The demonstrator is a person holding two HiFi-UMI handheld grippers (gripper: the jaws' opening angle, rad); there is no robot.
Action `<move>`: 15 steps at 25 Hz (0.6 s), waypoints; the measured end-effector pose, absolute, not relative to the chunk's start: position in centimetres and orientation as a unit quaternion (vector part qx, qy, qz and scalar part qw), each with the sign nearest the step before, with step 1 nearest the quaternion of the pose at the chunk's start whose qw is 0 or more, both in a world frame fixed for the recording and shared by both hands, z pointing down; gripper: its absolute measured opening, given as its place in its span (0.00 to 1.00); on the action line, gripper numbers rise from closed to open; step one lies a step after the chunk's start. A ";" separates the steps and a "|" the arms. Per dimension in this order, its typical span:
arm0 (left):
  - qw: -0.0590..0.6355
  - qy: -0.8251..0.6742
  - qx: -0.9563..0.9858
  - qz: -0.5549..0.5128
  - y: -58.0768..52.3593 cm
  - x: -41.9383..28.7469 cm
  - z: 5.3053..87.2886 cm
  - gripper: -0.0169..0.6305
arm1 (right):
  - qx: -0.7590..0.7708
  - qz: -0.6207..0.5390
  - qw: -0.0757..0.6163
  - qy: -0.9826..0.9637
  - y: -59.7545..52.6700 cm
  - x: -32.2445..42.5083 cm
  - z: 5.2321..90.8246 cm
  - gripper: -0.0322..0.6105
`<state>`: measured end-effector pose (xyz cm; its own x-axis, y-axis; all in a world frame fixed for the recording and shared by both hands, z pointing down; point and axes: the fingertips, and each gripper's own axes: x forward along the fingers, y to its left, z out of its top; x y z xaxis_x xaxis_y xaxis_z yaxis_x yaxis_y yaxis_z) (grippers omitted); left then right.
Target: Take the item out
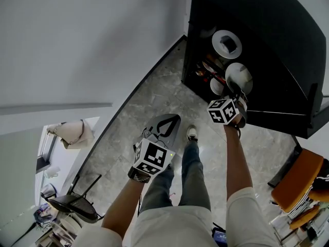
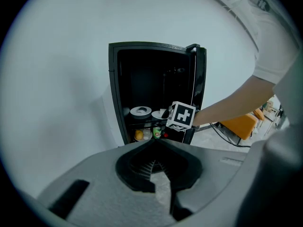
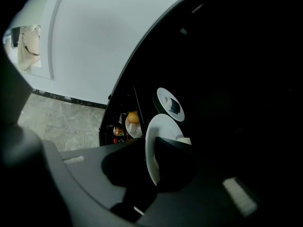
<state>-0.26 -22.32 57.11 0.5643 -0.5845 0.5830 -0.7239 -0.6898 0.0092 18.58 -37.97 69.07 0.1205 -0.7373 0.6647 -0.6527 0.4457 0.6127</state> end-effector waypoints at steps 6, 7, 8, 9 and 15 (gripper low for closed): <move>0.120 -0.377 0.874 0.281 -21.7 -1.2 56.8 0.03 | 0.518 -0.077 0.545 -0.655 -37.4 17.6 68.6 0.14; 0.121 -0.378 0.874 0.282 -21.6 -1.4 56.9 0.03 | 0.515 -0.090 0.549 -0.652 -37.3 17.4 68.5 0.13; 0.121 -0.379 0.873 0.282 -21.5 -1.7 56.9 0.03 | 0.512 -0.105 0.553 -0.648 -37.2 17.2 68.5 0.12; 0.121 -0.380 0.872 0.283 -21.3 -2.0 57.0 0.03 | 0.510 -0.119 0.557 -0.645 -37.1 17.0 68.4 0.12; 0.121 -0.384 0.870 0.287 -20.5 -3.3 57.3 0.03 | 0.514 -0.167 0.557 -0.630 -37.0 16.6 67.4 0.09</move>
<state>-3.33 -20.55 57.33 0.5415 -0.5981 0.5908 -0.7363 -0.6766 -0.0102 16.63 -37.04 67.45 0.1504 -0.8339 0.5309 -0.4626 0.4153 0.7833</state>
